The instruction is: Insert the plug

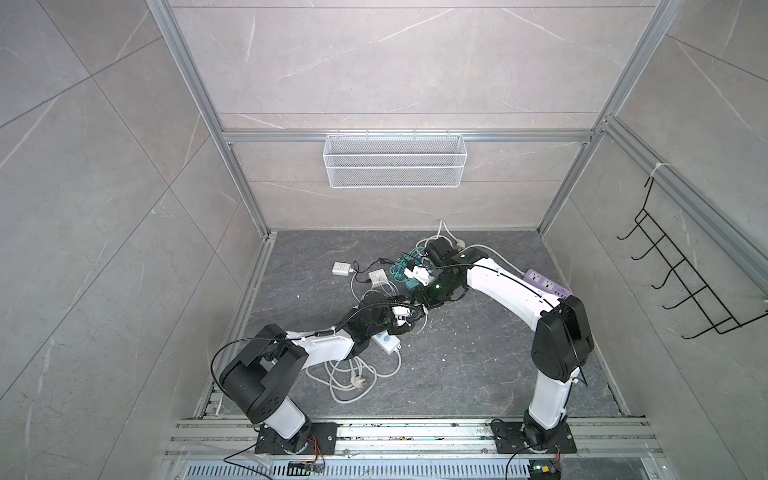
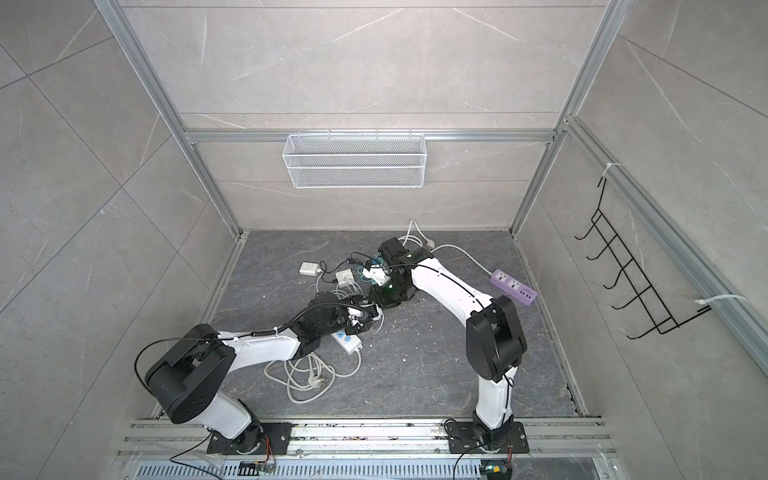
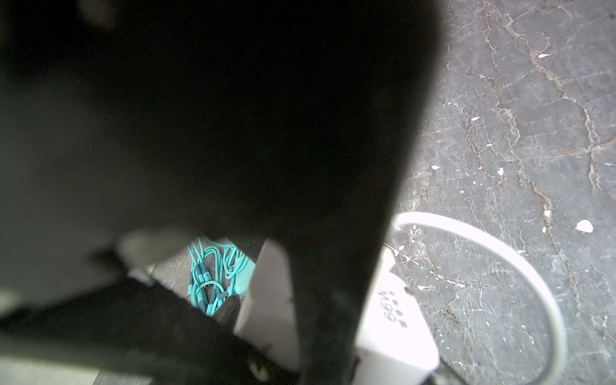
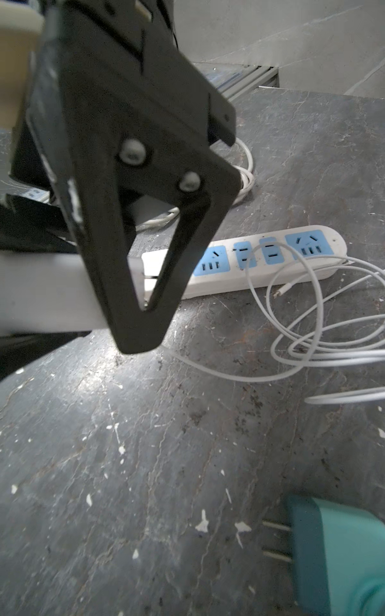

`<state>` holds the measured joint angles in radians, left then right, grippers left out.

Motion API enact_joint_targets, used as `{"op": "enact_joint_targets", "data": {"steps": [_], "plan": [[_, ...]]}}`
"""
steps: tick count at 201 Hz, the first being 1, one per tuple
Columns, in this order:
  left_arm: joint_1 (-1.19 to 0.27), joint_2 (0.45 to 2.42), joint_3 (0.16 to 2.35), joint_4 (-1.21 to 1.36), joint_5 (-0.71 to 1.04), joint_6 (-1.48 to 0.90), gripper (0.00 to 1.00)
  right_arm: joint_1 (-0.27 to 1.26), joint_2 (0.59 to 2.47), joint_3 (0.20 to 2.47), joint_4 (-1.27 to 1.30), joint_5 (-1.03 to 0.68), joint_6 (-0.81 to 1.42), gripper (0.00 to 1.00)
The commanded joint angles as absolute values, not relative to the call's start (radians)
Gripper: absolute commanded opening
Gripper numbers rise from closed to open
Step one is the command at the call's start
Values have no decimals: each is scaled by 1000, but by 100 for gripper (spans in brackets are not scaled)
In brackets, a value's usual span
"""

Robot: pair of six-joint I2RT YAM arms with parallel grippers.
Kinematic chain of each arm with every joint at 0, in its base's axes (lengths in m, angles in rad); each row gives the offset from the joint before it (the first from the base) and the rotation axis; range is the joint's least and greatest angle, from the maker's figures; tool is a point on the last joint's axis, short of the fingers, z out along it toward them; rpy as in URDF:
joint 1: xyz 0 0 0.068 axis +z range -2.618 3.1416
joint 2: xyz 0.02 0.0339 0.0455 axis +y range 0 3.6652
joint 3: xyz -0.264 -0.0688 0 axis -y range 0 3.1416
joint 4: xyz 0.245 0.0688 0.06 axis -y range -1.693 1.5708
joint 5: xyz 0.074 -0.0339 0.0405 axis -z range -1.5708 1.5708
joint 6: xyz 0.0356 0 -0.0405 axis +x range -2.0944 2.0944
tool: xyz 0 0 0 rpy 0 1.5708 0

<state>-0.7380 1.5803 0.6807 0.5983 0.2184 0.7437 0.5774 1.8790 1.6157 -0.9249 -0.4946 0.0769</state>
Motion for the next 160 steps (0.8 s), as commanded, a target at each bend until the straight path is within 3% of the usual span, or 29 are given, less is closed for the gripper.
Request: {"op": "enact_joint_targets", "data": {"steps": [1,53,98,160], "plan": [[-759,1596,735,635,244,746,60,597,1902,1628,-908,-545,82,19],[-758,1609,759,601,213,731,43,595,1891,1643,-906,-529,93,25],[-759,1625,752,649,171,662,39,582,1850,1632,-843,-470,161,52],[-758,1639,774,663,128,569,33,567,1733,1551,-775,-380,236,70]]}}
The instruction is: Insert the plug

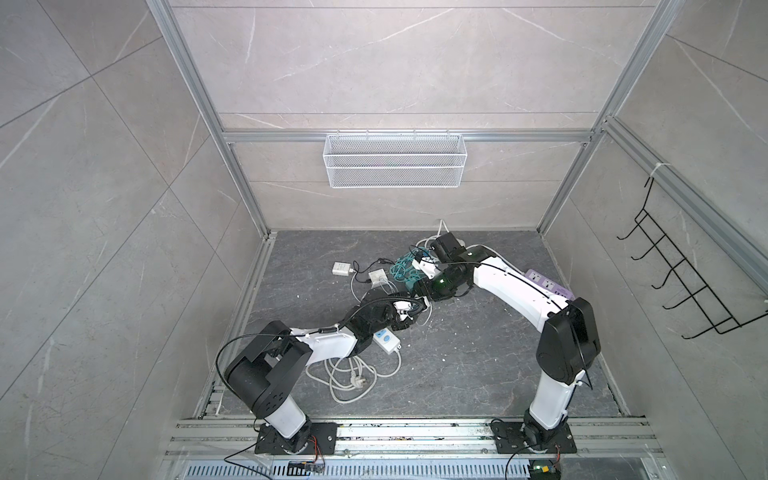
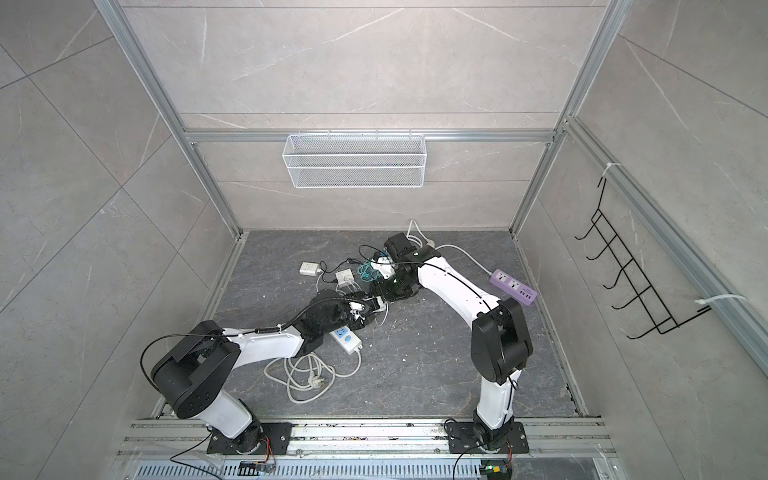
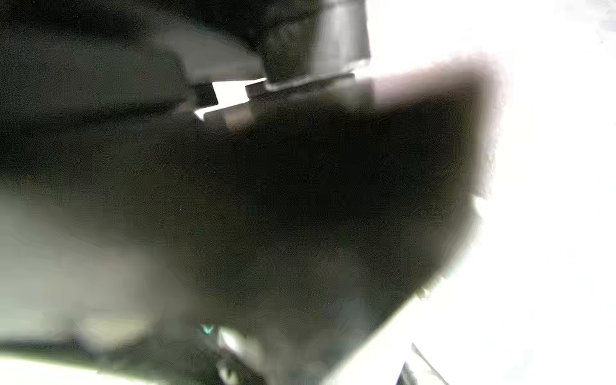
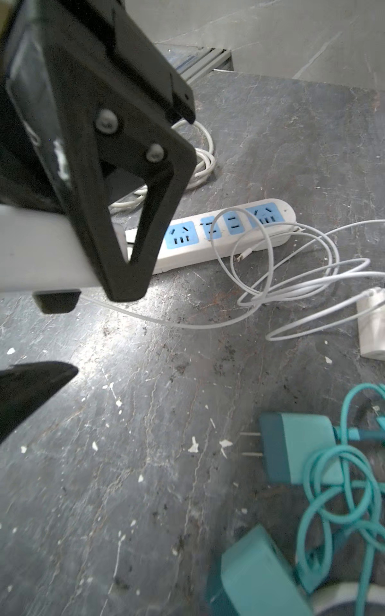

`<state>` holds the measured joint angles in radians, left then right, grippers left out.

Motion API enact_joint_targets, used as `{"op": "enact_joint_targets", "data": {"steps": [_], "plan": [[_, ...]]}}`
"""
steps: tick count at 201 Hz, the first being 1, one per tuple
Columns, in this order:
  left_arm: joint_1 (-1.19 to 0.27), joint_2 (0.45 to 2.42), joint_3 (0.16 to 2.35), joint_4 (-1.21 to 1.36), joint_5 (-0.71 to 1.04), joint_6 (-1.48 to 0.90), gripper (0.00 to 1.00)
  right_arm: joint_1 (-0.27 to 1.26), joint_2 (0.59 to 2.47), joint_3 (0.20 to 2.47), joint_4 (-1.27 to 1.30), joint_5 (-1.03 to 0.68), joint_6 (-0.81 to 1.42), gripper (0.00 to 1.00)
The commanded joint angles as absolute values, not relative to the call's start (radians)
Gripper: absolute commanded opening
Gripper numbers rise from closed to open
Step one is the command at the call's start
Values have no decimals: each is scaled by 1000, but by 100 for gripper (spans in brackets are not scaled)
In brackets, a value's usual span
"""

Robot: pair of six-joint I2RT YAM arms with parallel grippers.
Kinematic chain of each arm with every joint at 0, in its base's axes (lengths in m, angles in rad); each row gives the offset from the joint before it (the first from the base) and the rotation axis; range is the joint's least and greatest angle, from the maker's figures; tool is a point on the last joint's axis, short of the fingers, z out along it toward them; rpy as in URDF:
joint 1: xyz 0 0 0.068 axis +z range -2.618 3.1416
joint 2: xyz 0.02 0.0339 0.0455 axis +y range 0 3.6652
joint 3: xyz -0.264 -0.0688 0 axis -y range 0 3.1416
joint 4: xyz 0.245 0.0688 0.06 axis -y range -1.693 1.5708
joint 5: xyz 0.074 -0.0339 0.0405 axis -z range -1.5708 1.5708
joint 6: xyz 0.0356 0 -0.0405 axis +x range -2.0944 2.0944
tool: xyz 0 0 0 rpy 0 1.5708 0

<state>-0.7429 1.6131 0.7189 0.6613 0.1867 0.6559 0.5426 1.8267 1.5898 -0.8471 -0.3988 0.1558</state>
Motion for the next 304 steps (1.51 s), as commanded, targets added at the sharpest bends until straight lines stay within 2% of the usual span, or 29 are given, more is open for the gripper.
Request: {"op": "enact_joint_targets", "data": {"steps": [1,49,113,152,197,233,304], "plan": [[-759,1639,775,663,127,567,33,567,1731,1549,-773,-378,237,70],[-758,1661,797,624,96,503,33,542,1597,1436,-677,-312,314,72],[-757,1679,812,610,62,493,31,523,1526,1376,-585,-399,370,72],[-749,1678,820,606,56,470,30,515,1474,1326,-559,-360,370,72],[-746,1657,867,541,97,418,29,509,1400,1166,-383,-400,345,70],[-746,1649,878,522,113,411,29,508,1350,1091,-300,-368,358,67],[-737,1672,880,538,80,404,28,498,1310,1057,-248,-413,366,70]]}}
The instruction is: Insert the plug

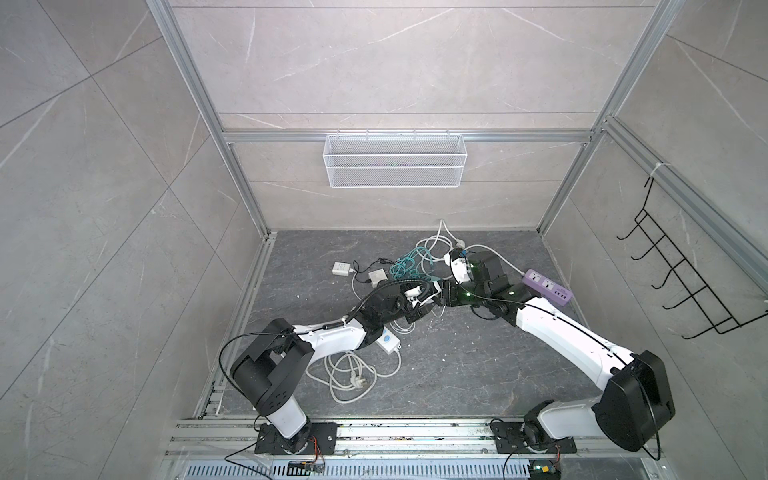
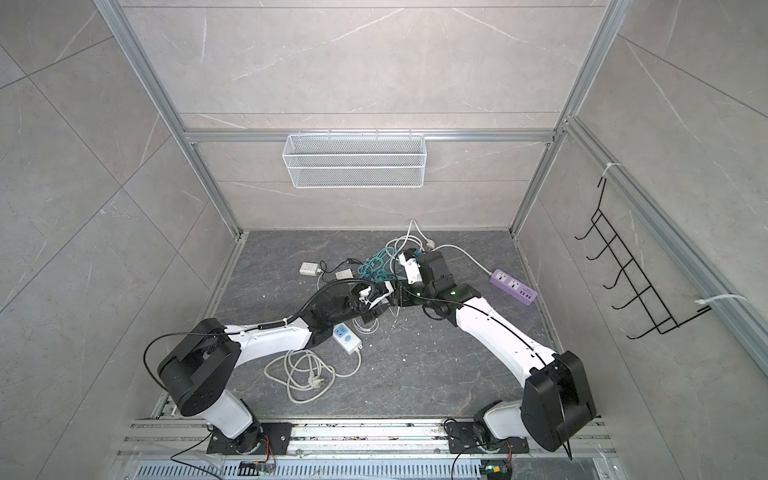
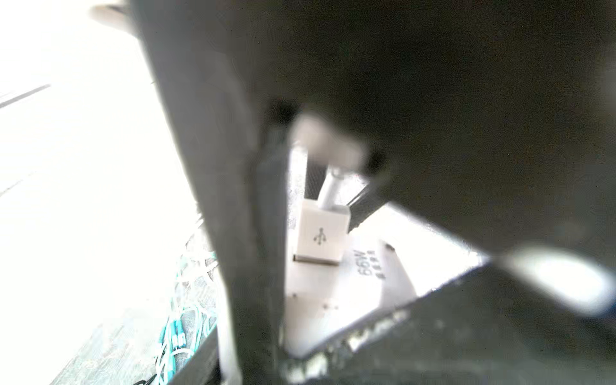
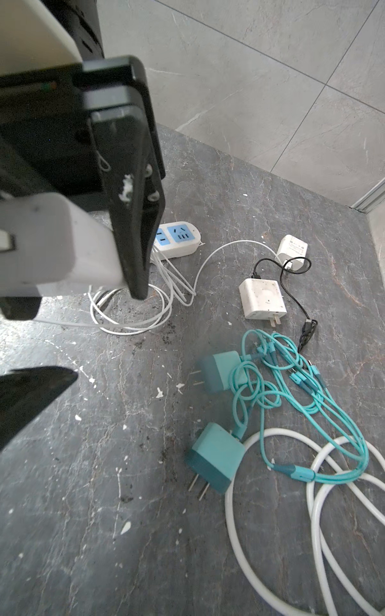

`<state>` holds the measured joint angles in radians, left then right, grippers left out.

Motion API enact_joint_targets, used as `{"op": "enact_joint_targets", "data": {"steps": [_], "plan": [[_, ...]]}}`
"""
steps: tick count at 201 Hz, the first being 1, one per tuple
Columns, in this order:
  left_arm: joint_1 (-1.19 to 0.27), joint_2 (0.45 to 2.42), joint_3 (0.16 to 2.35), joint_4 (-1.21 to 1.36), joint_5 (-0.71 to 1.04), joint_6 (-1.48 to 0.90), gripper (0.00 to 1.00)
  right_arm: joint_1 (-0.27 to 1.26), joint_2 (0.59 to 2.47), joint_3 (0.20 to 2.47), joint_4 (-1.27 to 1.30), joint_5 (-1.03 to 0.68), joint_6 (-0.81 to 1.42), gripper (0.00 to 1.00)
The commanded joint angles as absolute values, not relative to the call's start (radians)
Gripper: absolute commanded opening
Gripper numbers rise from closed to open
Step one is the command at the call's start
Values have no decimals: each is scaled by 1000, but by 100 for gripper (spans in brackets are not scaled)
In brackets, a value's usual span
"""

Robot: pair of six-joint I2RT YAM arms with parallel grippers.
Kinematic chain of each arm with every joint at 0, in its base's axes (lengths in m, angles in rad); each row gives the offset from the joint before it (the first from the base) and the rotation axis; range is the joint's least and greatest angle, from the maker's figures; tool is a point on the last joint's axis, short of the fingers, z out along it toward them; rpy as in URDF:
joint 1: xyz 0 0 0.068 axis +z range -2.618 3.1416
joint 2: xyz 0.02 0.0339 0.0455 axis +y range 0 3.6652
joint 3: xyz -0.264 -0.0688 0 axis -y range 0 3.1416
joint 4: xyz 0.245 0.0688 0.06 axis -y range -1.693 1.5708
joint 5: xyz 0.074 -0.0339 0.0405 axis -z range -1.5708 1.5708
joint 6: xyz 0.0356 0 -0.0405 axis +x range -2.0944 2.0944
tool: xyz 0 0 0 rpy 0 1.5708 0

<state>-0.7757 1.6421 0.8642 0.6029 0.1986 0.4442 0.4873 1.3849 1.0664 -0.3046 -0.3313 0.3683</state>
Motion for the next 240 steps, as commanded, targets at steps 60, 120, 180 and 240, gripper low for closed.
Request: {"op": "enact_joint_targets", "data": {"steps": [60,120,180,240], "plan": [[-736,1661,910,501,107,374,27,497,1304,983,-123,-437,347,67],[-726,1614,911,482,143,323,26,495,1259,868,-42,-351,336,62],[-719,1560,923,430,197,278,26,492,1241,785,88,-374,368,61],[-718,1555,931,425,230,235,25,493,1335,819,192,-424,428,57]]}}
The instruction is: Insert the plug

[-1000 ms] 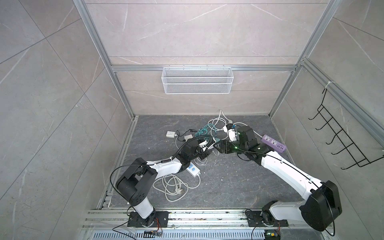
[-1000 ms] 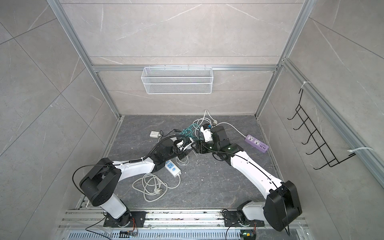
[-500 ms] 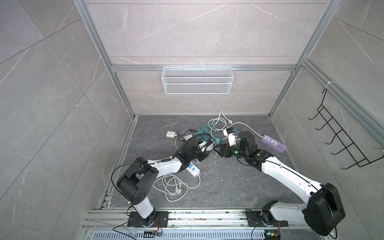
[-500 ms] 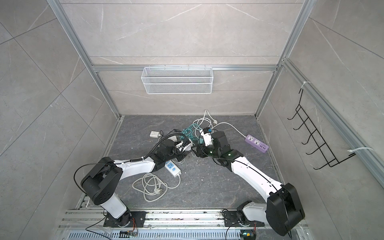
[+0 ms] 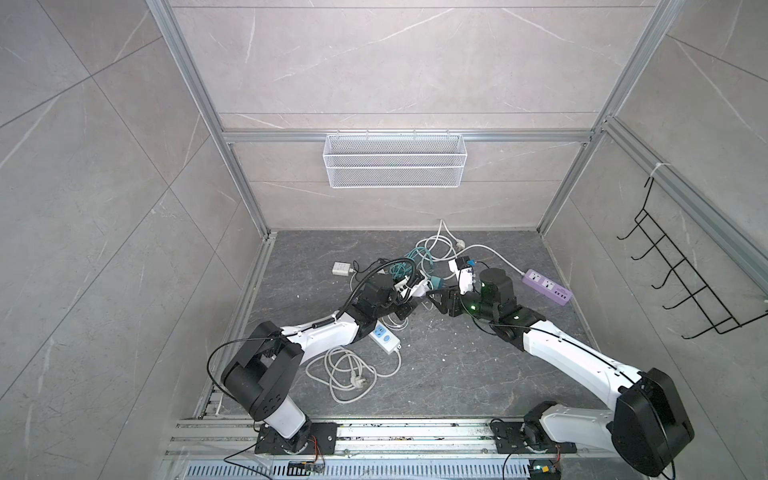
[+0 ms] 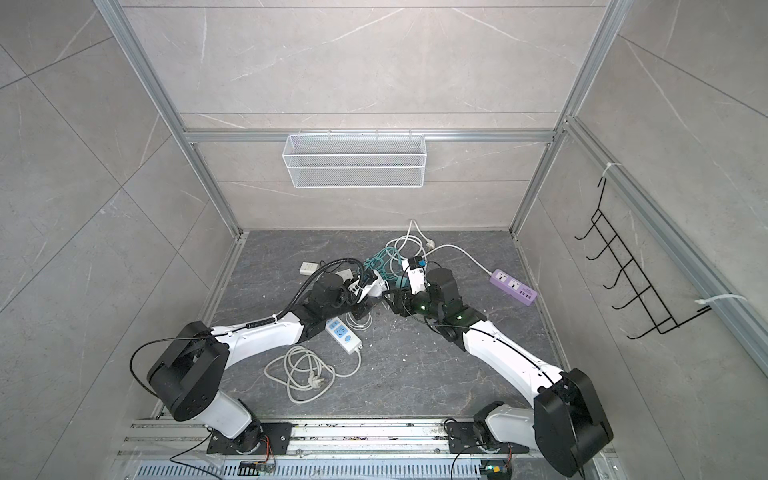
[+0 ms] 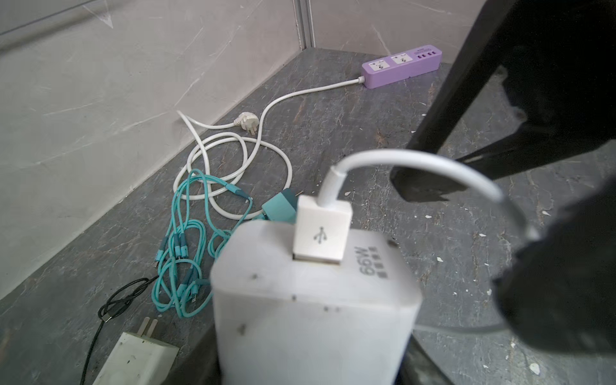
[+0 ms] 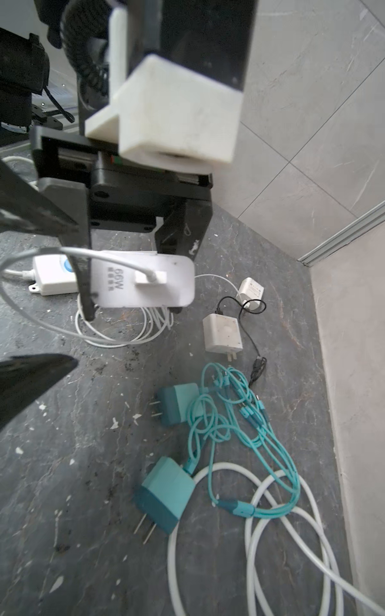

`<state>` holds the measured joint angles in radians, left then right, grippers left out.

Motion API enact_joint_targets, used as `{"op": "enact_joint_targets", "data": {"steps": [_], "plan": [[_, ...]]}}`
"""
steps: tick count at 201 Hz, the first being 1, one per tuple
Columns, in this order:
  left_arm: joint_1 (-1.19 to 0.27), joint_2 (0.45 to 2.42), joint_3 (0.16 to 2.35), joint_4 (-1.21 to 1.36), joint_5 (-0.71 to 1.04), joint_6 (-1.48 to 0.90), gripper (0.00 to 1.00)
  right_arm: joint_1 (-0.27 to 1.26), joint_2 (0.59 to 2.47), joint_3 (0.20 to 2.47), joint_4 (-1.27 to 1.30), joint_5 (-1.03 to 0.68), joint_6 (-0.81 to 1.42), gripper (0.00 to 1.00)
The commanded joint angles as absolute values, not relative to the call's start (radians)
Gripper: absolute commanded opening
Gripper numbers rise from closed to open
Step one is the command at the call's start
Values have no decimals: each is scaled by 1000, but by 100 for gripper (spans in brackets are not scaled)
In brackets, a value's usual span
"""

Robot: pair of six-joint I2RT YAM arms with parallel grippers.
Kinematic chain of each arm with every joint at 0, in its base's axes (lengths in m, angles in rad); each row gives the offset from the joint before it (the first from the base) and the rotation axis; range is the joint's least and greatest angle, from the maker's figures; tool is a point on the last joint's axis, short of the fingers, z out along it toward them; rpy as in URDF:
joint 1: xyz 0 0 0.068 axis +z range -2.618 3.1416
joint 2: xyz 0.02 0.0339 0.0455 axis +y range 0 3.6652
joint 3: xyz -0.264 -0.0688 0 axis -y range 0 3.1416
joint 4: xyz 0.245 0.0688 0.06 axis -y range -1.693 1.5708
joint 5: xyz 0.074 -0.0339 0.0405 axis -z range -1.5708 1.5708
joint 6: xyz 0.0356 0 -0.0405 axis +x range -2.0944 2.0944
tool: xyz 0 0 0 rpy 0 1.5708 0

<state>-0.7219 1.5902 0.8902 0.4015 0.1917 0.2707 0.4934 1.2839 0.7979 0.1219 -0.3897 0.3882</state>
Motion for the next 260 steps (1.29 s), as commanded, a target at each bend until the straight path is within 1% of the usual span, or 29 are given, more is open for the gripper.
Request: {"op": "enact_joint_targets", "data": {"steps": [1,44,109,143,165,187,202,230,237,246,254,260], "plan": [[-718,1555,930,425,229,235,25,493,1336,819,195,-427,430,57],[-718,1553,931,417,232,241,24,495,1385,812,296,-464,474,55],[-719,1550,933,414,237,234,23,494,1449,851,317,-487,493,50],[-719,1539,929,410,229,237,24,495,1469,862,330,-499,503,42],[-718,1534,925,413,214,237,24,497,1480,865,327,-508,508,39],[-718,1532,920,434,210,232,25,497,1483,860,330,-517,509,37],[-719,1530,921,438,208,230,26,498,1483,856,325,-515,511,33],[-719,1525,914,454,202,227,32,501,1483,858,284,-487,512,23],[-718,1521,911,460,197,225,41,500,1482,868,244,-455,509,21],[-719,1514,899,477,193,223,46,501,1487,897,150,-384,509,17],[-719,1508,889,492,184,220,53,503,1492,920,82,-338,505,14],[-719,1506,883,498,175,216,60,503,1493,923,66,-318,507,11]]}}
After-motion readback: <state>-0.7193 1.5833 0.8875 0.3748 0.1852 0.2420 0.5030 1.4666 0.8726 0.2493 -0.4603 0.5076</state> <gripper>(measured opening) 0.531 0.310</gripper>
